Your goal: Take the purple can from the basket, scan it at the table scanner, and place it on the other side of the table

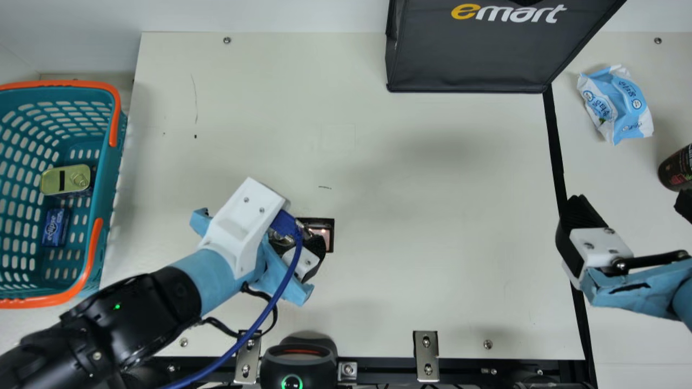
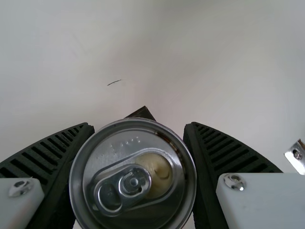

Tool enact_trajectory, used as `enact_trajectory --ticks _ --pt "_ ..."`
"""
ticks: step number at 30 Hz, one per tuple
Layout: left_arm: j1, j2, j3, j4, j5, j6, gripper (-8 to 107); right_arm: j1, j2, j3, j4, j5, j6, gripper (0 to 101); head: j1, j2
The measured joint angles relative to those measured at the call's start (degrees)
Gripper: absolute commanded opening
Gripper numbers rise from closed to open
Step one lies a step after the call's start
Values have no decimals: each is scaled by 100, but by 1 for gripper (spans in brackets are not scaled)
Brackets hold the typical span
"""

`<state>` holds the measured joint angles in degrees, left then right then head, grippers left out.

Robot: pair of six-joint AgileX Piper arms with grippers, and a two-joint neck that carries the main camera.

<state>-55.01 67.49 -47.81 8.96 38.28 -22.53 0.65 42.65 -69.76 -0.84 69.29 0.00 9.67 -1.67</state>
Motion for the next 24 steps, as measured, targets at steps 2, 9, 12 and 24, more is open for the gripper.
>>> enact_trajectory --ticks 2,9,12,24 --pt "69 -3 0 -204 0 357 -8 0 0 0 0 0 0 95 0 -9" --pt "230 -14 -48 -842 44 1632 -8 0 0 0 0 0 0 95 0 -9" --pt "289 -14 -57 -1082 81 2108 -8 0 0 0 0 0 0 95 0 0" --pt "626 -50 -96 -2066 239 3950 -8 0 0 0 0 0 0 95 -9 0"
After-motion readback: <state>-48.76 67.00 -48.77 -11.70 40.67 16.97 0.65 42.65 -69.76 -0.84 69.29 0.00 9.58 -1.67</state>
